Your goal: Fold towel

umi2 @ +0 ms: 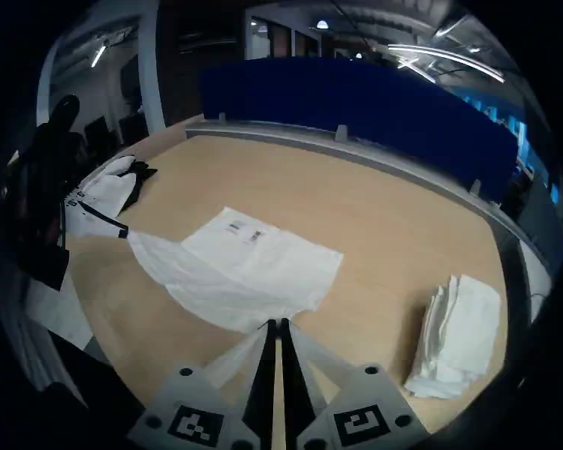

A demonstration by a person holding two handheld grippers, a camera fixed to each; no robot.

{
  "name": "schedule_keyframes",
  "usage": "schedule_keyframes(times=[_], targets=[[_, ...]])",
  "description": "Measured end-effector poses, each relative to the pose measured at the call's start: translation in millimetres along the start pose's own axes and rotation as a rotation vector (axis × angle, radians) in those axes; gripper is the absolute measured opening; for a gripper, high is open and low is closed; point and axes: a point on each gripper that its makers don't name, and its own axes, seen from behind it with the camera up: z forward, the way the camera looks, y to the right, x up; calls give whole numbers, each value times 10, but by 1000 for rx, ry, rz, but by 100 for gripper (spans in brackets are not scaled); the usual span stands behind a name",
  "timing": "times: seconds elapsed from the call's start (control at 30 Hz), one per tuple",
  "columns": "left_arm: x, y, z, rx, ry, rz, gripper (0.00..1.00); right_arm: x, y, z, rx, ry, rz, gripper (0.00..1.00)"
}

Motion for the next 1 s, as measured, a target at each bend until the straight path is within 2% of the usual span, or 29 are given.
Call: schedule_keyframes(times=[0.27, 0.57, 0.77, 1.0], targets=[[6, 25, 2, 2, 5, -26, 9, -29, -7, 20, 4, -19, -6, 4], [182, -30, 79, 5, 29, -29, 9, 108, 108, 115, -5, -19, -28, 4], [335, -119, 222, 13, 45, -28, 9, 227, 245, 274, -8, -19, -28, 4], [527, -244, 458, 24, 60, -45, 9, 324, 409, 507, -17, -26, -23, 4]])
